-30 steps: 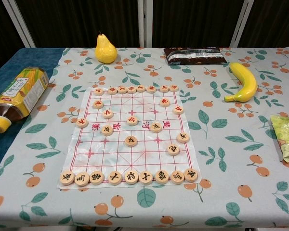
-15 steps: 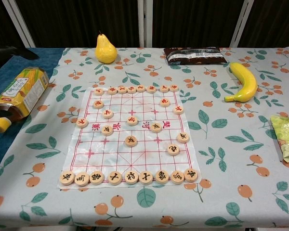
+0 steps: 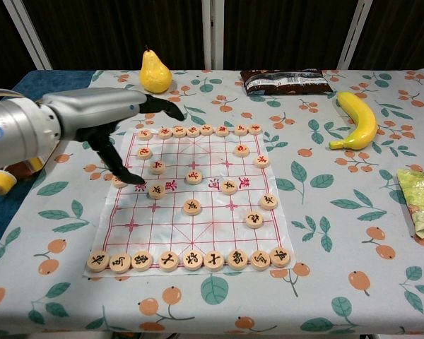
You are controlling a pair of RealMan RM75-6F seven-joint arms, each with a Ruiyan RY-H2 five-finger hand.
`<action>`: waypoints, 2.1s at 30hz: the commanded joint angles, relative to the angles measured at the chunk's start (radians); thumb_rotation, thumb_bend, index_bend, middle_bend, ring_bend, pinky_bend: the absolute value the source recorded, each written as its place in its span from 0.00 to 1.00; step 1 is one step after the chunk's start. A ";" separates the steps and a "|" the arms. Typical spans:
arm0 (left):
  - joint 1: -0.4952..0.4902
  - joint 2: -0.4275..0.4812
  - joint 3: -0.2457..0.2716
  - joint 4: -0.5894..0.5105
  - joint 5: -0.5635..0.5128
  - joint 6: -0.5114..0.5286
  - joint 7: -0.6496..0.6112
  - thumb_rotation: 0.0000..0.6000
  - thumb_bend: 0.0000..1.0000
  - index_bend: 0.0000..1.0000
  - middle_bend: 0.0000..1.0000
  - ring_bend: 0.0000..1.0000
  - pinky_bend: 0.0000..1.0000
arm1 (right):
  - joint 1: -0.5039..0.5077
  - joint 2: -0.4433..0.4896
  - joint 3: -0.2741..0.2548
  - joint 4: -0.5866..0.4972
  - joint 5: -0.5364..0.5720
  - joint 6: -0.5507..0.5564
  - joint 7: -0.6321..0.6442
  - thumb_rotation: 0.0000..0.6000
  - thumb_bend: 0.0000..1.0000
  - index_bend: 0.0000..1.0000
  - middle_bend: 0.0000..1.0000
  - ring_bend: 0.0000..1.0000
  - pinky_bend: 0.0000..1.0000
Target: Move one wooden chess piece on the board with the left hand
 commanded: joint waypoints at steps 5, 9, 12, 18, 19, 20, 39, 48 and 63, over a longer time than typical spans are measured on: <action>-0.089 -0.092 -0.008 0.087 -0.097 -0.054 0.005 1.00 0.13 0.18 0.06 0.00 0.00 | -0.016 0.008 0.008 0.009 0.003 0.027 0.030 1.00 0.22 0.00 0.00 0.00 0.00; -0.124 -0.140 -0.005 0.137 -0.134 -0.061 -0.001 1.00 0.14 0.20 0.06 0.00 0.00 | -0.025 0.017 0.008 0.011 0.002 0.036 0.045 1.00 0.22 0.00 0.00 0.00 0.00; -0.144 -0.167 -0.009 0.160 -0.148 -0.059 -0.011 1.00 0.15 0.20 0.06 0.00 0.00 | -0.029 0.021 0.009 0.012 0.004 0.039 0.053 1.00 0.22 0.00 0.00 0.00 0.00; -0.181 -0.181 -0.032 0.162 -0.213 -0.080 -0.048 1.00 0.15 0.23 0.06 0.00 0.00 | -0.034 0.021 0.010 0.021 0.009 0.037 0.067 1.00 0.23 0.00 0.00 0.00 0.00; -0.186 -0.184 -0.036 0.165 -0.222 -0.082 -0.056 1.00 0.14 0.23 0.06 0.00 0.00 | -0.035 0.021 0.011 0.022 0.009 0.038 0.069 1.00 0.23 0.00 0.00 0.00 0.00; -0.191 -0.188 -0.039 0.170 -0.228 -0.084 -0.062 1.00 0.14 0.24 0.06 0.00 0.00 | -0.036 0.021 0.012 0.024 0.010 0.039 0.071 1.00 0.23 0.00 0.00 0.00 0.00; -0.268 -0.334 -0.033 0.367 -0.168 -0.079 -0.156 1.00 0.19 0.35 0.08 0.00 0.00 | -0.056 0.017 0.024 0.079 0.030 0.043 0.144 1.00 0.23 0.00 0.00 0.00 0.00; -0.267 -0.361 -0.003 0.425 -0.129 -0.037 -0.129 1.00 0.25 0.39 0.08 0.00 0.00 | -0.054 0.011 0.025 0.092 0.029 0.035 0.153 1.00 0.23 0.00 0.00 0.00 0.00; -0.255 -0.351 0.008 0.421 -0.146 -0.036 -0.109 1.00 0.25 0.48 0.08 0.00 0.00 | -0.052 0.009 0.024 0.087 0.026 0.026 0.144 1.00 0.23 0.00 0.00 0.00 0.00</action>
